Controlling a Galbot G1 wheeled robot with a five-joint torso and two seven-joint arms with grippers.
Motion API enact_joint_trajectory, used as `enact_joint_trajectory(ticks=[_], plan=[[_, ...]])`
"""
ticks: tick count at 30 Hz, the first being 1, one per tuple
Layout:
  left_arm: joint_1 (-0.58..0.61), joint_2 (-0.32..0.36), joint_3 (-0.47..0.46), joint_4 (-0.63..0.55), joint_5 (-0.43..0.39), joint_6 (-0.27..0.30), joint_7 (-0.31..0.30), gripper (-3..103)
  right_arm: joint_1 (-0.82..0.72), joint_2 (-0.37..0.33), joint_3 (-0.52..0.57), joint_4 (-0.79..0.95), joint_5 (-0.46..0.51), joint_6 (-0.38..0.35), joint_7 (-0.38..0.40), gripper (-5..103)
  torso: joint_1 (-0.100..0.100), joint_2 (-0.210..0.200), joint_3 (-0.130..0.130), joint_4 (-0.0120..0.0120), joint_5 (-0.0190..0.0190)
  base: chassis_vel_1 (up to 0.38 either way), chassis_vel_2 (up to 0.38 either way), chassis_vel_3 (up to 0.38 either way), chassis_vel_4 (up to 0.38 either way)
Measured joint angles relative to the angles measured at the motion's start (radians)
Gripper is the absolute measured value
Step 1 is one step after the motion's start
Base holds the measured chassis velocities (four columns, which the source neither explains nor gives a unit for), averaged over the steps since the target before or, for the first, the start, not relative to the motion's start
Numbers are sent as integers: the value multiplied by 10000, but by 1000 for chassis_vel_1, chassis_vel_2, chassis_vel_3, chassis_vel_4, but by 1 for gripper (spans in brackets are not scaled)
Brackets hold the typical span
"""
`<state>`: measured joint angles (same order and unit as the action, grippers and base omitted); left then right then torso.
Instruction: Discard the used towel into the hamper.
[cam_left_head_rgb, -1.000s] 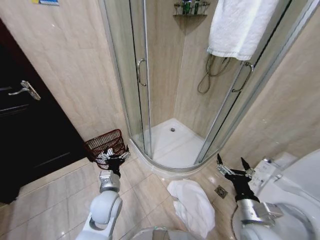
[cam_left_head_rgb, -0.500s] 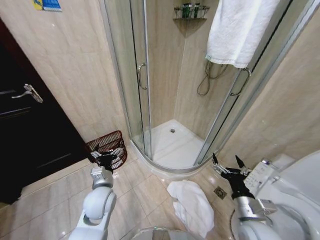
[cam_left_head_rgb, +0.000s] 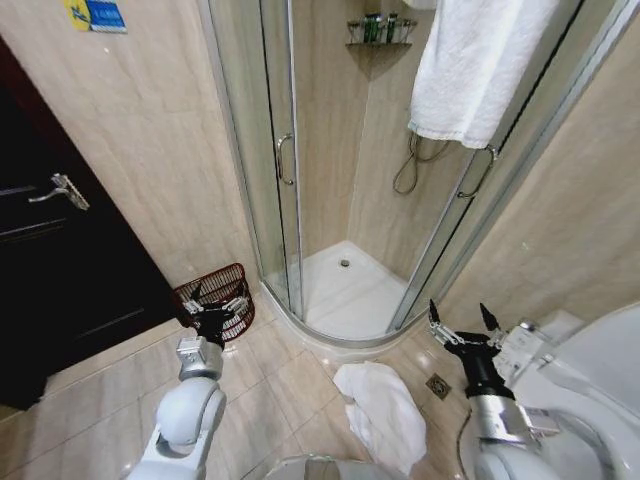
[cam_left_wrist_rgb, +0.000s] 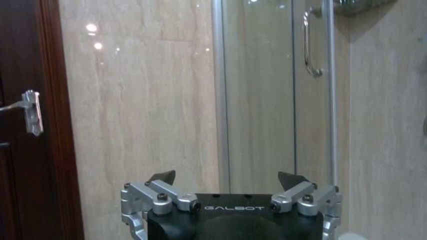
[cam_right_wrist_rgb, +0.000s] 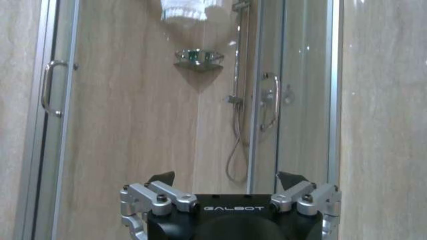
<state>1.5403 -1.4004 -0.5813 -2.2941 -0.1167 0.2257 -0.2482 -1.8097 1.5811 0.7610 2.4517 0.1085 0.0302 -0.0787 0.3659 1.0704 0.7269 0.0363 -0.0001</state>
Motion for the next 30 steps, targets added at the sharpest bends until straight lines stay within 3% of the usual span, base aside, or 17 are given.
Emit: enact_joint_trajectory(ticks=[3, 6, 11, 30], plan=[[-53, -72, -129, -179, -87, 83, 9, 100, 220, -22, -60, 336, 0, -594, -3, 100, 109, 241, 135, 1, 0, 0, 0, 0, 0], [97, -193, -140, -268, -57, 60, 7, 100, 283, -12, -125, 450, -56, -746, -92, 100, 169, 366, 198, 1, 1, 0, 0, 0, 0], [551, -330, -92, -364, 125, -110, 35, 100, 203, 141, -106, 478, -147, -686, -478, 100, 287, 641, 353, 2, 0, 0, 0, 0, 0], [671, -415, -90, -780, 134, -261, 176, 100, 368, 267, 77, 505, 31, -1094, -609, 100, 725, 1599, 872, 2, 1, 0, 0, 0, 0]])
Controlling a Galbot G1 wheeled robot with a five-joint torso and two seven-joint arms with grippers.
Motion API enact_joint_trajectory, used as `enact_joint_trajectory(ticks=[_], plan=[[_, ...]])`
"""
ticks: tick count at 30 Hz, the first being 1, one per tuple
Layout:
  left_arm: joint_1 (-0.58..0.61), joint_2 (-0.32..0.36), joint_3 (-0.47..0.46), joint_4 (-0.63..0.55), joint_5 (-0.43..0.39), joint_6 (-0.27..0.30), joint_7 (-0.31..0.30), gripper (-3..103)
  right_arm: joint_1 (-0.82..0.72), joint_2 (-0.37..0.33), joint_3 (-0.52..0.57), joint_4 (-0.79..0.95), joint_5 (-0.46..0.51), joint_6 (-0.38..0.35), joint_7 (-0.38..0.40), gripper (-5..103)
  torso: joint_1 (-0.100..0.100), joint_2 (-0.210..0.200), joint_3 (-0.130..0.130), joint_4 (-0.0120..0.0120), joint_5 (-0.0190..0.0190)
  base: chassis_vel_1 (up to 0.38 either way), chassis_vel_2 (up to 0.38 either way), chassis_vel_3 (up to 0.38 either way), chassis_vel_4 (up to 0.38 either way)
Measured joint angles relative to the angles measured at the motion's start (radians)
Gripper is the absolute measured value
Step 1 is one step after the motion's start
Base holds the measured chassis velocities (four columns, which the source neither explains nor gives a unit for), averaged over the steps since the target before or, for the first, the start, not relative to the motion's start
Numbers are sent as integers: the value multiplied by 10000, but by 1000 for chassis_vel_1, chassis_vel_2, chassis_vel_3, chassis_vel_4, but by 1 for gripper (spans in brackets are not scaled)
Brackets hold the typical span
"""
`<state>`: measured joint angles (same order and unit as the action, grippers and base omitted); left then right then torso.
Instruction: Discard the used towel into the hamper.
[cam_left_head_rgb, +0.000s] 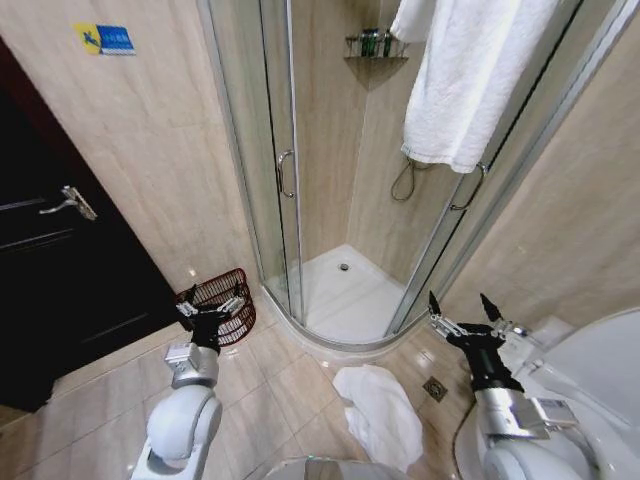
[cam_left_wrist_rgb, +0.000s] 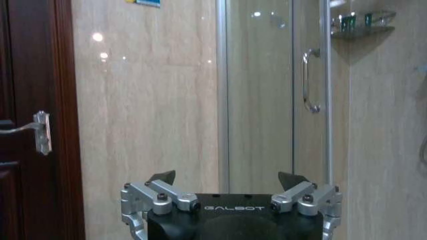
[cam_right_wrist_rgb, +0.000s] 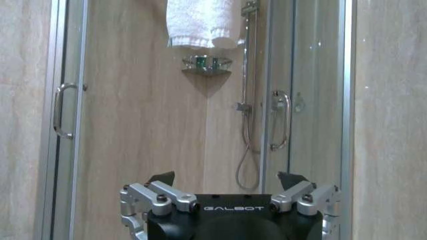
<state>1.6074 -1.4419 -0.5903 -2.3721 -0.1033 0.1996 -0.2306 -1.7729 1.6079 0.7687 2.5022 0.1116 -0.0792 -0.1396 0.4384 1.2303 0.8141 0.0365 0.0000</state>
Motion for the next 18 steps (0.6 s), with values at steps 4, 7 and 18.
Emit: enact_joint_trajectory(ticks=[4, 7, 18], plan=[[-55, -77, 47, -50, 27, -12, 25, 100, 1, -8, -129, -2, 25, 58, 166, 100, 112, 243, 137, -1, 1, 0, 0, 0, 0], [-70, -66, 62, -51, 29, -14, 26, 100, -50, -121, -233, -3, 139, 170, 498, 100, 154, 340, 192, -1, 0, 0, 0, 0, 0], [66, -9, -153, 34, -9, -195, 67, 100, -364, -449, -281, -12, 462, 203, 636, 100, 464, 1012, 550, -1, 0, 0, 0, 0, 0]])
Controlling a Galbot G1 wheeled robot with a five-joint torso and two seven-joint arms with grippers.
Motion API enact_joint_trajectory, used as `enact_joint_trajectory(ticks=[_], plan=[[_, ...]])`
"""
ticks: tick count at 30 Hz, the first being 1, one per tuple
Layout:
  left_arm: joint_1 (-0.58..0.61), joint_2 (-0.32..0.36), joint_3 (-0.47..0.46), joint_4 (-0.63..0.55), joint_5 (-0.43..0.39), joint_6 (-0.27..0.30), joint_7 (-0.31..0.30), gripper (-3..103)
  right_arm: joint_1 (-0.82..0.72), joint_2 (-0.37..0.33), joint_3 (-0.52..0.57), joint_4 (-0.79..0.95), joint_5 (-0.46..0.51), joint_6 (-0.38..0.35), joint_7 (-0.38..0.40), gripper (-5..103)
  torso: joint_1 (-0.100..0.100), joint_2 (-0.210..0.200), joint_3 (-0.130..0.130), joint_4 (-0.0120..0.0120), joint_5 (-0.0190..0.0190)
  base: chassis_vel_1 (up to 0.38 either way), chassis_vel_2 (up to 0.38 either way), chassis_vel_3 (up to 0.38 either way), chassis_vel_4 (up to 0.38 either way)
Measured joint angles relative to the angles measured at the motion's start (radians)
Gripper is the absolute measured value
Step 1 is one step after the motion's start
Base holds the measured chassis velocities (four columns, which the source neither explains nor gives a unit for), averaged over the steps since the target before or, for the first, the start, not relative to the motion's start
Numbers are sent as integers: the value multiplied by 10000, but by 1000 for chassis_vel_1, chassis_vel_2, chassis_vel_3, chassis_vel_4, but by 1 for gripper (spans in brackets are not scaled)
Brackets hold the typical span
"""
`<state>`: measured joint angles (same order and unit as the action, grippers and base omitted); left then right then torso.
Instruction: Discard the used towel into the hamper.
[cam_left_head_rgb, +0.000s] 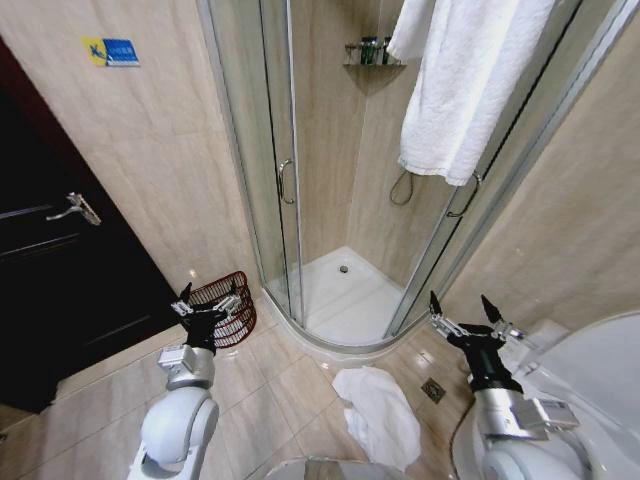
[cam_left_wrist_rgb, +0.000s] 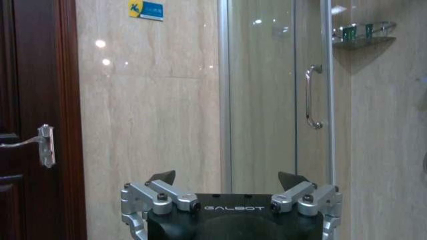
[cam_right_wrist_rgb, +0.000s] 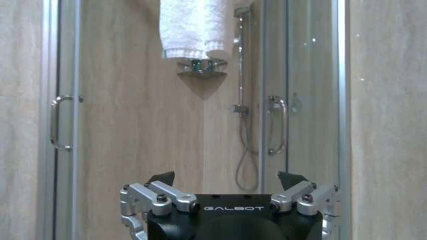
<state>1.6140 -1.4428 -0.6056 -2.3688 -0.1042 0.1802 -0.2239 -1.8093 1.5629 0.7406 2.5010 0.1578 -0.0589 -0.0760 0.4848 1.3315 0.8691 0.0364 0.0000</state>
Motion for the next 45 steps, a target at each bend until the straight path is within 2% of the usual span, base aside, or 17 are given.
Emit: enact_joint_trajectory(ticks=[5, 19, 23, 27, 28, 30, 31, 33, 35, 36, 38, 39, 42, 43, 44, 45], plan=[[62, -27, 35, -9, 16, -27, 0, 100, -58, 59, -5, -4, -162, -11, -247, 100, 128, 269, 140, -1, 0, 0, 0, 0, 0], [28, 96, -15, 0, -63, -94, 14, 100, 116, 109, -14, -10, -130, -345, -295, 100, 477, 1043, 567, 0, 0, 0, 0, 0, 0], [22, 144, 48, 80, -302, -477, 48, 100, 154, 104, -14, -10, -139, -353, -287, 100, 588, 1283, 699, -1, -1, 0, 0, 0, 0], [-2, 142, 88, 114, -349, -715, 169, 100, 516, -54, 11, -10, -1, -795, -187, 100, 642, 1402, 762, -2, 0, 0, 0, 0, 0], [-4, 141, 117, 119, -338, -774, 207, 100, 1023, -300, 38, -13, 205, -1293, -35, 100, 651, 1422, 773, -4, 1, 0, 0, 0, 0], [6, 147, 158, 118, -276, -824, 214, 100, 1967, -819, 67, -13, 459, -1757, 266, 100, 652, 1426, 776, -2, 3, 0, 0, 0, 0], [6, 147, 158, 118, -276, -824, 214, 100, 1967, -819, 67, -13, 459, -1757, 266, 100, 652, 1426, 776, -2, 3, 0, 0, 0, 0], [-25, 151, 237, 108, -199, -849, 210, 100, 3103, -1799, 172, -11, 1313, -2303, 877, 100, 652, 1420, 774, 6, 3, 0, 0, 0, 0], [-81, 180, 315, 110, -193, -843, 199, 100, 3265, -2024, 248, -11, 1547, -2366, 1009, 100, 652, 1416, 773, 8, 2, 0, 0, 0, 0], [-305, 344, 588, 190, -197, -816, 160, 100, 3449, -2542, 517, -10, 1922, -2396, 1279, 100, 650, 1404, 767, 5, 3, 0, 0, 0, 0], [-384, 491, 741, 298, -207, -884, 150, 100, 3761, -3311, 771, -10, 2617, -2381, 1669, 100, 641, 1387, 757, -17, 3, 0, 0, 0, 0], [-384, 491, 741, 298, -207, -884, 150, 100, 3761, -3311, 771, -10, 2617, -2381, 1669, 100, 641, 1387, 757, -17, 3, 0, 0, 0, 0], [71, 391, 474, 354, -197, -1268, 176, 100, 4747, -4341, 883, -9, 3745, -2560, 1966, 100, 627, 1367, 745, 0, 6, 0, 0, 0, 0], [71, 391, 474, 354, -197, -1268, 176, 100, 4747, -4341, 883, -9, 3745, -2560, 1966, 100, 627, 1367, 745, 0, 6, 0, 0, 0, 0], [209, 335, 359, 423, -179, -1405, 188, 100, 5171, -4597, 893, -5, 4084, -2665, 1996, 100, 623, 1362, 741, 3, 0, 0, 0, 0, 0], [393, 270, 198, 696, -93, -1682, 189, 100, 6093, -5145, 833, -6, 4721, -2904, 2051, 100, 618, 1350, 735, 3, 2, 0, 0, 0, 0]])
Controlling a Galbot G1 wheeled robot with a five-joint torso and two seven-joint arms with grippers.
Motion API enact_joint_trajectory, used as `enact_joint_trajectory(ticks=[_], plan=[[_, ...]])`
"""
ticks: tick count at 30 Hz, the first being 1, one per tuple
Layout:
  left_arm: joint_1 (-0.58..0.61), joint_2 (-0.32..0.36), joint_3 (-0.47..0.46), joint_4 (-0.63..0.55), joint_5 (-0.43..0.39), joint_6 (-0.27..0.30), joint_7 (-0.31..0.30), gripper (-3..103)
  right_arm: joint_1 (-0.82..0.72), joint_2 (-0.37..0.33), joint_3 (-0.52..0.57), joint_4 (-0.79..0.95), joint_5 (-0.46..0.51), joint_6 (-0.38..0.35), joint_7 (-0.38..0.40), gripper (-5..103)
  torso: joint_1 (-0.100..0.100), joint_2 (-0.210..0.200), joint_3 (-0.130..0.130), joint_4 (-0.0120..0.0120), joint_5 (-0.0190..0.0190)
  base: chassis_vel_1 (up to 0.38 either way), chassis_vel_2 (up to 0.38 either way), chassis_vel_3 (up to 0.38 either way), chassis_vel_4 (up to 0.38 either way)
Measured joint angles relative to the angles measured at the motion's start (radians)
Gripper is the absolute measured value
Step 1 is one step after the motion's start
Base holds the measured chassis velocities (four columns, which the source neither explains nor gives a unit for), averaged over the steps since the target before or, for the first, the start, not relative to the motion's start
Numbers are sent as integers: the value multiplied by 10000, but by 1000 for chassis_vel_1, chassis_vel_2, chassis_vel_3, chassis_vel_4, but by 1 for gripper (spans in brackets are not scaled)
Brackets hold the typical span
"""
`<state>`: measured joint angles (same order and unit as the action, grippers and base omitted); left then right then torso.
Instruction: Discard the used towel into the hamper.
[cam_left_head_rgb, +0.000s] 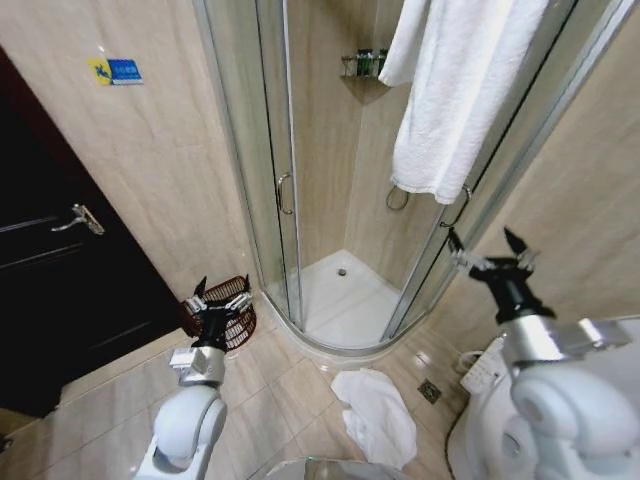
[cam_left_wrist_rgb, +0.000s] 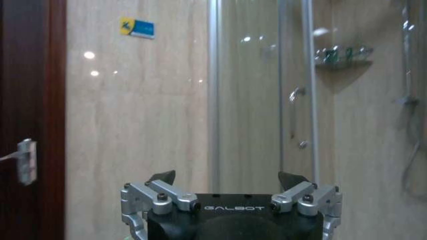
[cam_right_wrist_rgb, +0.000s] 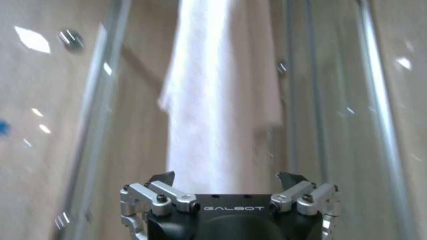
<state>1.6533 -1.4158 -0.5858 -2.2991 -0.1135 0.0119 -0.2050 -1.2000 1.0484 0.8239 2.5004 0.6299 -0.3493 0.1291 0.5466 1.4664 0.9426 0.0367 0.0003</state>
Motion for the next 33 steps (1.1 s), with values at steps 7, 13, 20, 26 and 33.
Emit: enact_joint_trajectory(ticks=[7, 13, 20, 26, 33], plan=[[103, -111, -530, 260, -240, -319, -27, 100, 2734, -1594, -475, -729, 1323, -315, 115, 100, -11, -28, -13, -3, 5, 0, 0, 0, 0], [-30, -239, -620, 203, -277, -336, -34, 100, 5354, -2515, -1295, -2669, 2357, -140, 130, 100, -17, -44, -23, -1, 0, 0, 0, 0, 0], [-302, -277, -523, 395, -264, -274, -32, 100, 8345, -2841, -3332, -4355, 3146, -183, 246, 100, -26, -59, -32, -2, -6, 0, 0, 0, 0], [-468, -255, -497, 384, -240, -152, -47, 100, 10390, -2781, -4827, -5417, 3264, -334, 474, 100, -29, -70, -38, -3, -4, 0, 0, 0, 0], [-413, -398, -299, 339, -29, -149, -97, 100, 11731, -2608, -5995, -6262, 3518, -658, 865, 100, -35, -76, -42, -3, -3, 0, 0, 0, 0]])
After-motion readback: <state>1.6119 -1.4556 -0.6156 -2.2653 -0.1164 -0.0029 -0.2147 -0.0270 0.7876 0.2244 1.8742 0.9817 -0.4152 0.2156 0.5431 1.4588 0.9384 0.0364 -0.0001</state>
